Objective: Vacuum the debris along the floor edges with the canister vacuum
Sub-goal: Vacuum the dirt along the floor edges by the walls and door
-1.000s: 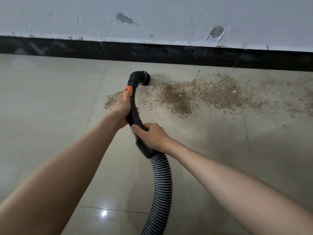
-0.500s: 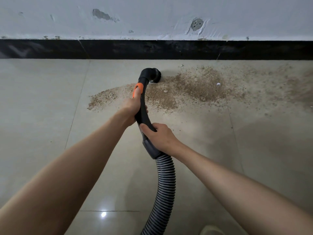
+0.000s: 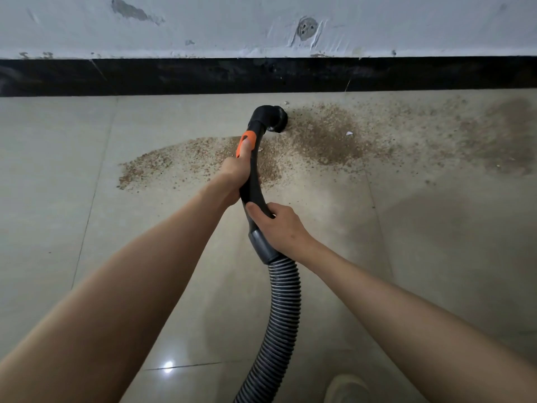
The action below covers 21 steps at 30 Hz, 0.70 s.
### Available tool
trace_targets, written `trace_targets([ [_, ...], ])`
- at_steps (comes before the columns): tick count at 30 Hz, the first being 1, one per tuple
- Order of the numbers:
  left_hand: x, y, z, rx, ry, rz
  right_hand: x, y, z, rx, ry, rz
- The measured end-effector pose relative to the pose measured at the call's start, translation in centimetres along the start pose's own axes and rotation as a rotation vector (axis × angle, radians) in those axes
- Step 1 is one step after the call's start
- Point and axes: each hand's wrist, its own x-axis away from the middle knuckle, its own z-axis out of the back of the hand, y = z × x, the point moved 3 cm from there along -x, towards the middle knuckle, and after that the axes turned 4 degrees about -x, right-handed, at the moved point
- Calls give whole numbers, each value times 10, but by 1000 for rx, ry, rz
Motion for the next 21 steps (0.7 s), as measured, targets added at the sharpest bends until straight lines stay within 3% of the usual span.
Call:
trace_targets([
  [6, -4, 0, 21, 36, 27, -13, -9, -8, -14, 12, -31, 14],
  [13, -6, -10, 95, 119, 145, 27, -27, -39, -65, 51, -200, 56],
  [21, 19, -43, 196, 369, 320, 53, -27, -81, -139, 221, -411, 70],
])
